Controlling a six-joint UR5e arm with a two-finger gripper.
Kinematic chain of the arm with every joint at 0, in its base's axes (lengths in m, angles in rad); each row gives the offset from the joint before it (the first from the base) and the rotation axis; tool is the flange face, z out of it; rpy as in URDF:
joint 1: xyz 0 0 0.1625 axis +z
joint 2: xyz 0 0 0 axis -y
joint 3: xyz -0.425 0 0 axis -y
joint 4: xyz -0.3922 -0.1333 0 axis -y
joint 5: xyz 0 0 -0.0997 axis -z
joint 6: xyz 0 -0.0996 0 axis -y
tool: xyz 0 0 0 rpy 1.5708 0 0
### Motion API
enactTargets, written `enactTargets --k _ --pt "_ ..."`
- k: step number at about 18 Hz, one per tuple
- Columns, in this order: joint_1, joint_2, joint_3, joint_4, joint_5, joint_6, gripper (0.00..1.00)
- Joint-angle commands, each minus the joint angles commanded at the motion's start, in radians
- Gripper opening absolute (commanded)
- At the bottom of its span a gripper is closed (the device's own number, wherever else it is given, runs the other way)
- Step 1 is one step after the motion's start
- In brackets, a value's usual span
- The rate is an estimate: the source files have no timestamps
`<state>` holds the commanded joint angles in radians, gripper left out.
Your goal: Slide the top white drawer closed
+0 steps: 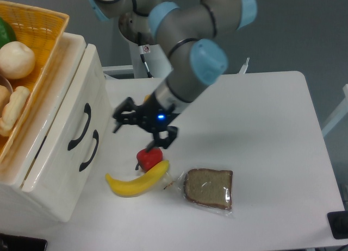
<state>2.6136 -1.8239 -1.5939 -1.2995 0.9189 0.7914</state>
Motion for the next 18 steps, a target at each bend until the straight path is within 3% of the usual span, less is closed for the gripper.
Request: enactTargets --k 3,12,16,18 --pt "0.078 -0.018 0.002 0.054 0.0 0.075 1.0" --pt "0.262 -0.071 0.002 0.065 0.02 0.328 1.0" --pt "0.258 -0.077 0.005 0.12 0.227 0.345 1.0" --pt "0.255 -0.077 0.006 0.126 0.276 0.347 1.0"
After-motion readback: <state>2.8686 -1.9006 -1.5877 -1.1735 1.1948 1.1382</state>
